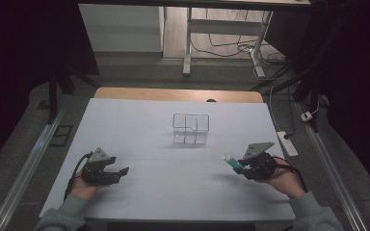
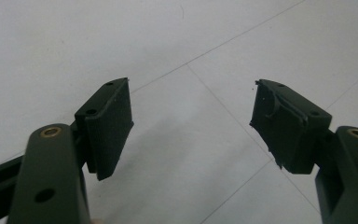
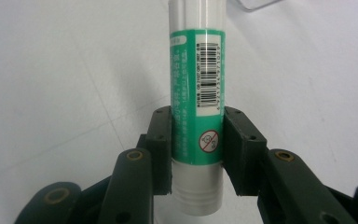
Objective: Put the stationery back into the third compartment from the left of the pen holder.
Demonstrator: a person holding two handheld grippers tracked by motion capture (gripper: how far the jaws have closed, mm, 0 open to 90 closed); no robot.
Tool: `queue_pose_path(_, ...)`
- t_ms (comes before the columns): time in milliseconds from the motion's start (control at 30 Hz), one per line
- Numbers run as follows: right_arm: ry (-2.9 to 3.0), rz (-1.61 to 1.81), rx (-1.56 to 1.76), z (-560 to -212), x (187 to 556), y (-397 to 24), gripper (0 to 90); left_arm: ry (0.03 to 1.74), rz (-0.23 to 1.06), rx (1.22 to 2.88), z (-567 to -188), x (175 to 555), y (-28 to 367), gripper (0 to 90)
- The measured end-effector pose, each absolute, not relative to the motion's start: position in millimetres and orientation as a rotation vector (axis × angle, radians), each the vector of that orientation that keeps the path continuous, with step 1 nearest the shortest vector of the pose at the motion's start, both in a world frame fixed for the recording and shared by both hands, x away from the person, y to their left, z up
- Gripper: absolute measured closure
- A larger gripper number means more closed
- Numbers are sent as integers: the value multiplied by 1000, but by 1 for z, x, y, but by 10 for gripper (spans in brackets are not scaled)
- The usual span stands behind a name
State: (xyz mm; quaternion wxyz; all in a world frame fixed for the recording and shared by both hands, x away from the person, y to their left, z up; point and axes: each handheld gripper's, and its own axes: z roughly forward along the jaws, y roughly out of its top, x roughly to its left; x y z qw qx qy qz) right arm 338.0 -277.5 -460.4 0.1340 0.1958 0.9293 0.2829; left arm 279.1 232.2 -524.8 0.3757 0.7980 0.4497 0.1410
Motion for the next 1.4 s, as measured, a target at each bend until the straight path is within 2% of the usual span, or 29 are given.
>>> queue_pose_path(300, 2605, 980, 706, -453, 314, -269, 655, 1111, 371, 2056, -522, 280, 225, 283)
queue_pose_path(600, 2619, 1072, 824, -466, 326, -245, 655, 1044, 420, 2088, -517, 278, 211, 289)
queue_pose_path(1167, 2688, 926, 562, -478, 331, -175, 655, 843, 380, 2110, -485, 289, 160, 320)
queue_pose_path(1400, 2763, 846, 522, -477, 338, -161, 655, 715, 468, 2191, -477, 289, 131, 336)
